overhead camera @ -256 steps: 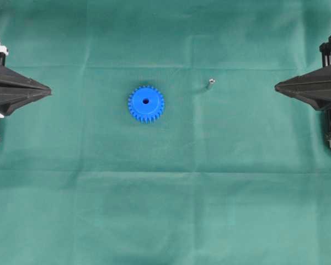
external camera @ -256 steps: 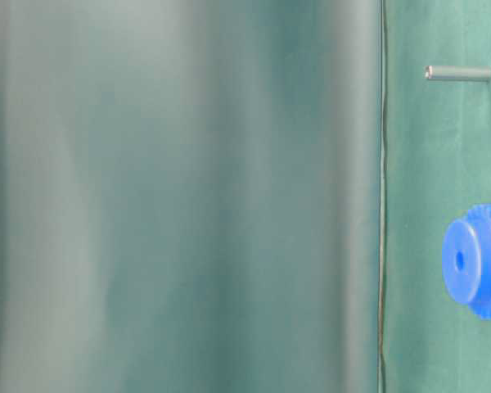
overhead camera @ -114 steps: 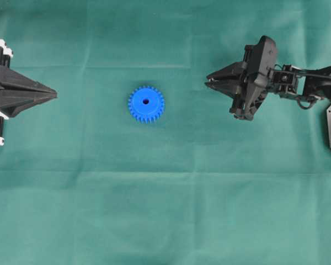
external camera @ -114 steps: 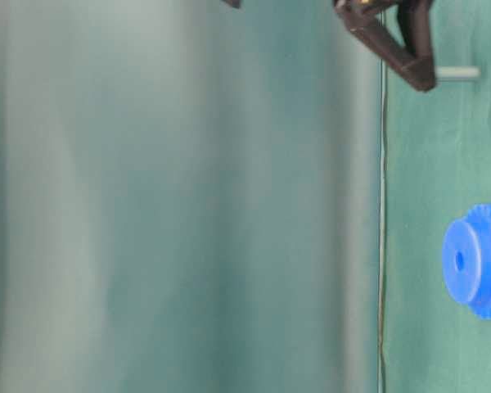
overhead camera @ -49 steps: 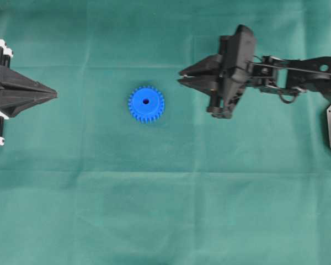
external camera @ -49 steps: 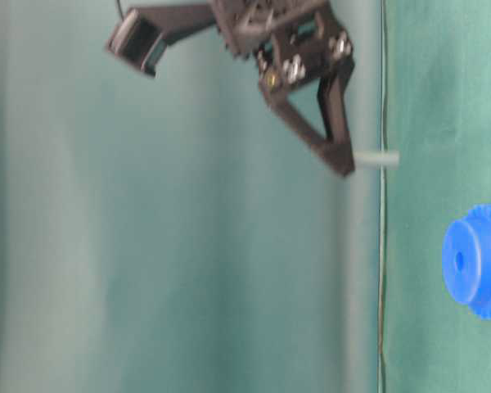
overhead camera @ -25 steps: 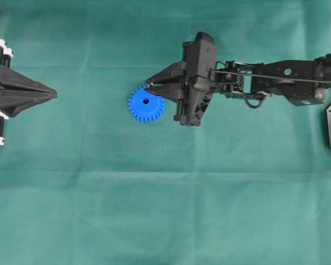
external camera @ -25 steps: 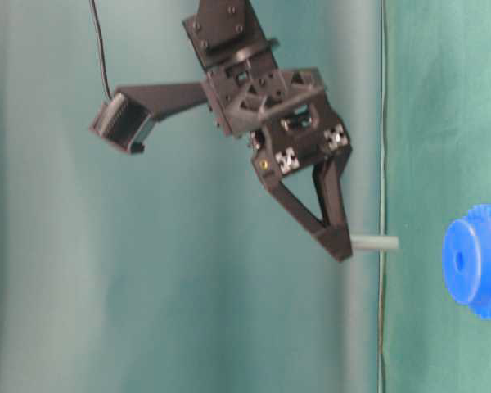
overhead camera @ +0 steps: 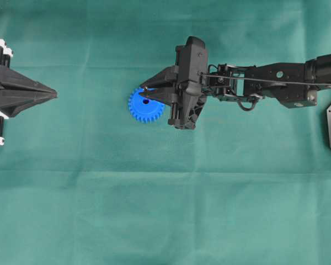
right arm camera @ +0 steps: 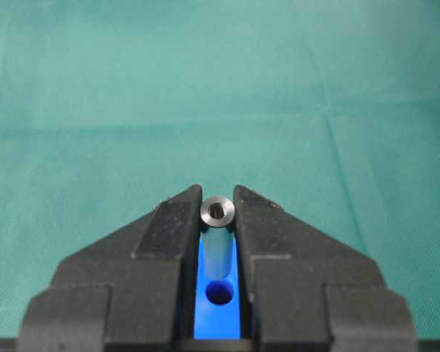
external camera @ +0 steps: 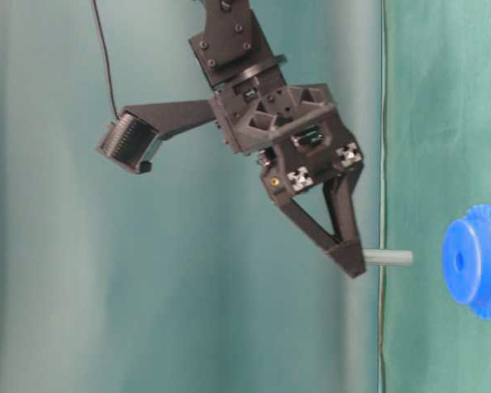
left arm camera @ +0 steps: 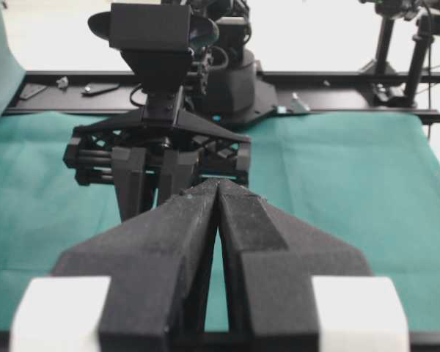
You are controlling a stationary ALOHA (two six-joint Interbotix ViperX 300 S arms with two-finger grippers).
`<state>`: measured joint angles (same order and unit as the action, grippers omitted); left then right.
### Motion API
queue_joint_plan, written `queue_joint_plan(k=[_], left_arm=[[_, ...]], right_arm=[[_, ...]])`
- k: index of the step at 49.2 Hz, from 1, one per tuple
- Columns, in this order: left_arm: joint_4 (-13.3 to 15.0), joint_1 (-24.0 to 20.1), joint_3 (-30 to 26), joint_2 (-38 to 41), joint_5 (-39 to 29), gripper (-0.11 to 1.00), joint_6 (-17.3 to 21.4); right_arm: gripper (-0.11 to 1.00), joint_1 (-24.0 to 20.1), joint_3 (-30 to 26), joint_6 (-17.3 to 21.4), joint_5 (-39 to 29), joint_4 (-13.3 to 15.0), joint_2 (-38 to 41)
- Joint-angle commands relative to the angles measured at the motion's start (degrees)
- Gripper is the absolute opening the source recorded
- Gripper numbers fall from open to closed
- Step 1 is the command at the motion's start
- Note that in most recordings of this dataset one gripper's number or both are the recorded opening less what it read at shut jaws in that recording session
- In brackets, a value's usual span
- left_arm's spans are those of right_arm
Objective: Insert the shaft placed at a random location into the center hole of the medium gear at another random location.
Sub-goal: 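Align the shaft over the gear's center hole and lower it in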
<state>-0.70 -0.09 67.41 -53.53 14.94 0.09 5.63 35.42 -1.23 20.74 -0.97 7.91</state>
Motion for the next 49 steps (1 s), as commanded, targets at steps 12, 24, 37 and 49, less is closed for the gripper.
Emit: queue_joint_plan(k=[12,24,37,49], left_arm=[[-0.2,0.0,-1.1,0.3,0.3,0.00,0.0],[-0.2,0.0,-1.1,0.4,0.3,0.00,0.0],[-0.2,0.0,-1.1,0.3,0.3,0.00,0.1],[-0.2,0.1,-1.1,0.3,0.3,0.00,0.1]], right_arm=[[0.14,-0.1,-2.0,-0.6,2.0,0.1,2.2],[0.14,-0.1,-2.1,-0.4,3.6,-0.2,3.3],[0.14,-0.1,-2.0,-0.4,3.9,-0.3,4.1],[0.14,-0.1,-1.8,-0.4,3.9,-0.4,4.9]])
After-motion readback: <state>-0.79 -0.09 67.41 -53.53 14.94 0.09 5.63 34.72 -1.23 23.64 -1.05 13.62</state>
